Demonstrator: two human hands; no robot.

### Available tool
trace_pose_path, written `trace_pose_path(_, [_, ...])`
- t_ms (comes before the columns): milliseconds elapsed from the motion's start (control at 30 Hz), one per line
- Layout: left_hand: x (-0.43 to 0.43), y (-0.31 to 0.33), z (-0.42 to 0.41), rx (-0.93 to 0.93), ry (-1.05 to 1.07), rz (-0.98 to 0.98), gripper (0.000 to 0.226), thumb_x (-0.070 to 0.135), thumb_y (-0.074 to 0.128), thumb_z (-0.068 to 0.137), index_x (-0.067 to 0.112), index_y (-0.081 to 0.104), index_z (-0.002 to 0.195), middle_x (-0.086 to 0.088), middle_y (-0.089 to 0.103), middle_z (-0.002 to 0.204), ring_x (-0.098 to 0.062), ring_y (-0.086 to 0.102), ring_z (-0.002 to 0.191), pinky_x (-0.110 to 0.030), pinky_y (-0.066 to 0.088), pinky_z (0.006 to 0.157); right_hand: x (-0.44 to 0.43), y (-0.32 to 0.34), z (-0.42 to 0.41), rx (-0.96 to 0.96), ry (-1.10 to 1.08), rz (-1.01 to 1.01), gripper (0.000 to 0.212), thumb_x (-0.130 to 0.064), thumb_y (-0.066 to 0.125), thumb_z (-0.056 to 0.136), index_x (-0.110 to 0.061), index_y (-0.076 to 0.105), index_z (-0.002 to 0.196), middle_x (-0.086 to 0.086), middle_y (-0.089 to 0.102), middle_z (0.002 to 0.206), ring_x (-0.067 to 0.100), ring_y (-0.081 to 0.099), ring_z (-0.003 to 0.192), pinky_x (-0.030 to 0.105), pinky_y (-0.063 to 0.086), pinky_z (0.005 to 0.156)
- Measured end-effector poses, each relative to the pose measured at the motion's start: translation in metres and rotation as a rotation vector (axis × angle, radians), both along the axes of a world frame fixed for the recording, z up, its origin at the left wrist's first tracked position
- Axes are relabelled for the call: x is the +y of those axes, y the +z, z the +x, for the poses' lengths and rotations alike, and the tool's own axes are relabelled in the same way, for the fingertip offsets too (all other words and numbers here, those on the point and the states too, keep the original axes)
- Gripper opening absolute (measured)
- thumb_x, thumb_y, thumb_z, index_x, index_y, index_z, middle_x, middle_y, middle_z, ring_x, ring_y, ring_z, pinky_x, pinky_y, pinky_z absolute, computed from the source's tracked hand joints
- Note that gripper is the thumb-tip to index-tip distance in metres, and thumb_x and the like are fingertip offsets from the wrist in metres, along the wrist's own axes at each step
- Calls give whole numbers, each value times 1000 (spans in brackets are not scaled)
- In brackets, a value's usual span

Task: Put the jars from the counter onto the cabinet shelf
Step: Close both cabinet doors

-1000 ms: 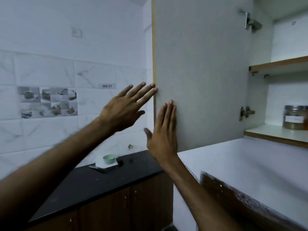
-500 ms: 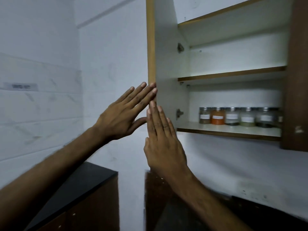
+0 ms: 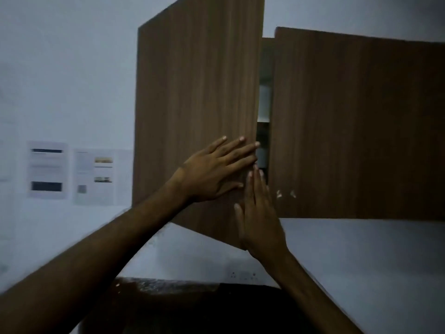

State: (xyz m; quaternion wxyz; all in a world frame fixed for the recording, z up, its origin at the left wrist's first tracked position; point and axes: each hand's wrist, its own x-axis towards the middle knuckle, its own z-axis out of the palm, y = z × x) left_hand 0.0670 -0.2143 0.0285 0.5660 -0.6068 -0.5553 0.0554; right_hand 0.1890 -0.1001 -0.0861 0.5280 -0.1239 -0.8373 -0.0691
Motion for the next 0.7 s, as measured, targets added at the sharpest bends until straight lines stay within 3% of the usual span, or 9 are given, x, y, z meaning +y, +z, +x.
trace_pose_path(133, [56,-5,-7,-64,-39,-9,68,59,21,98,18,21,153,-3,5,162,-25,4,149,-45,10,120,51,0,-3,-62,-77,-39,70,-42,28,104,-15,-10,155,2,-16,164,15,-16,152,42,4,125])
trace_pose_path(333, [120,-17,-24,-197,-28,10,73,63,22,97,19,12,155,-1,-1,163,-22,-4,150,-49,13,121,125,0,-13,-9,107,-107,68,-52,22,102,-23,-6,157,-6,-14,165,6,-16,150,27,-14,121])
trace_pose_path(500, [162,-23,-37,-243,25,40,77,64,19,95,21,-5,155,1,-12,161,-20,-10,149,-44,2,121,199,14,-30,12,-62,-178,71,-40,34,103,-20,-10,155,-2,-19,163,12,-18,150,43,-3,124])
trace_pose_path(700, [206,-28,-55,-320,106,74,81,65,8,91,15,-12,152,-5,-15,161,-21,-12,149,-43,3,122,247,29,-56,-73,-249,-45,74,-49,27,102,-16,-10,156,4,-18,164,19,-14,152,47,-2,123])
